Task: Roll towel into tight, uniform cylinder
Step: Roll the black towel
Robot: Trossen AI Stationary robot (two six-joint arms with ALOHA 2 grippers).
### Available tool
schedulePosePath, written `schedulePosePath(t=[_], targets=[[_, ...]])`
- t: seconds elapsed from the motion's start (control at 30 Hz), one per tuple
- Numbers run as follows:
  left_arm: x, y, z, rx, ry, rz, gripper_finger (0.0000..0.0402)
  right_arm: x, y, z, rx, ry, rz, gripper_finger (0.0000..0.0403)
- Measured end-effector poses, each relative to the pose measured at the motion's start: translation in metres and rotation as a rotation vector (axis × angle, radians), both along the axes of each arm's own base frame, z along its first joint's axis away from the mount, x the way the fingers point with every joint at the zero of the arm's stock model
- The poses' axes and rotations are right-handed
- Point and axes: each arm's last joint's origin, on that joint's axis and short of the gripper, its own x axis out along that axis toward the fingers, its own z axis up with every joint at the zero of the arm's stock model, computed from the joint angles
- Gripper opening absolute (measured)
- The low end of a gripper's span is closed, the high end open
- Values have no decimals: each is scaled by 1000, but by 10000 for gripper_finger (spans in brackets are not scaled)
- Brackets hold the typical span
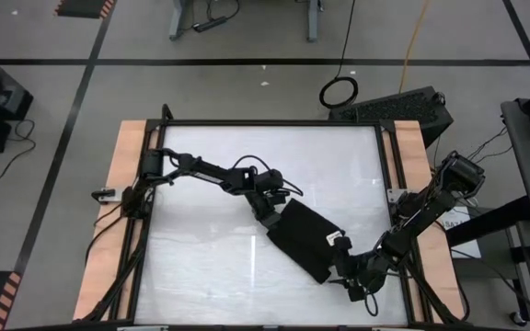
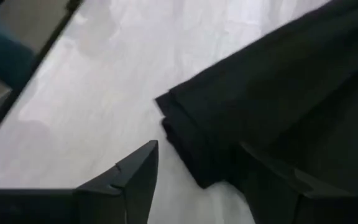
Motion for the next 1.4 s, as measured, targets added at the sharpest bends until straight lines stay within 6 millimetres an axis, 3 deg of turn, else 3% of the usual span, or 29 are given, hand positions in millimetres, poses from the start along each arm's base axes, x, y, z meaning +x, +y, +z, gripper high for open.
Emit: schedulePosePath(t=[0.2,0.5,0.73,1.07,1.23,1.4], targets=[[-1,0,-1,17,25,16,1,2,-2,1,9,-43,-103,147],[-1,1,-2,35,29,29,1,1,-3,-1,140,6,-218,10],[-1,-6,-3,66,5,0,29,-4,-8,-7,337,30,-394,3],[0,-29,13,162,-140,-103,149,-18,-24,-22,646,35,-530,1],[-2,-29,46,333,-290,-122,180,-23,-32,-25,747,2,-559,1],[-11,-30,70,477,-356,-147,182,-27,-38,-25,841,-28,-580,1]])
